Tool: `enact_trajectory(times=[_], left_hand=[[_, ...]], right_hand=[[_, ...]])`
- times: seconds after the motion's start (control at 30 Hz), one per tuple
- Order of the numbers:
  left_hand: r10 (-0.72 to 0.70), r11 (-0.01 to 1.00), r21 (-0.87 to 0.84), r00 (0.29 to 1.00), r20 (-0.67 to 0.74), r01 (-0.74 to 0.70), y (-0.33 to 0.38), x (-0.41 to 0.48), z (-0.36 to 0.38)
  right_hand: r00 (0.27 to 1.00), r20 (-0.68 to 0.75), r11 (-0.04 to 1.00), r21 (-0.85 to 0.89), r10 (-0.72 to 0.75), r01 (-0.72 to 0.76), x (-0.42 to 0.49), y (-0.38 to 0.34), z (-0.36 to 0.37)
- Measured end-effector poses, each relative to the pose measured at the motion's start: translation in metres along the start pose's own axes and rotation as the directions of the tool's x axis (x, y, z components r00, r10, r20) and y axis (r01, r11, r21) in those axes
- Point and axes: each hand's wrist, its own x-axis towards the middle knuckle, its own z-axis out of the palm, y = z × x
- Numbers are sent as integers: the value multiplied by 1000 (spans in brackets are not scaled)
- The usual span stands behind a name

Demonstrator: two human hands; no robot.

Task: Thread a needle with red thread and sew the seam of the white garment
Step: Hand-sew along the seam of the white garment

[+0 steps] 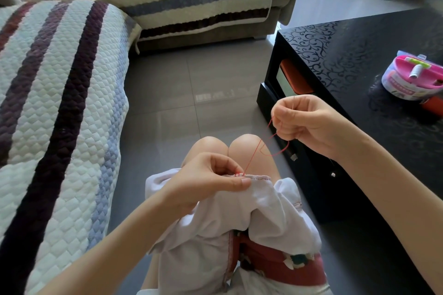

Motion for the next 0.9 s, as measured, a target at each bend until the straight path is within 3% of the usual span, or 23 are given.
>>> enact_trajectory(times=[0.37, 0.57, 0.83, 0.9], left_hand=[[-6, 1000, 18, 1000, -8, 6, 0, -1, 0], [-64, 995, 79, 998, -8, 64, -3, -1, 1], [-58, 997, 55, 998, -6, 58, -6, 0, 0], [-65, 996, 58, 998, -1, 65, -8, -1, -1]], right_hand=[[969, -240, 996, 78, 62, -45, 9, 12, 6], [980, -192, 971, 238, 44, 3, 9, 10, 4], [966, -246, 973, 231, 76, -17, 8, 13, 0], [951, -297, 991, 127, 79, -42, 7, 16, 2]])
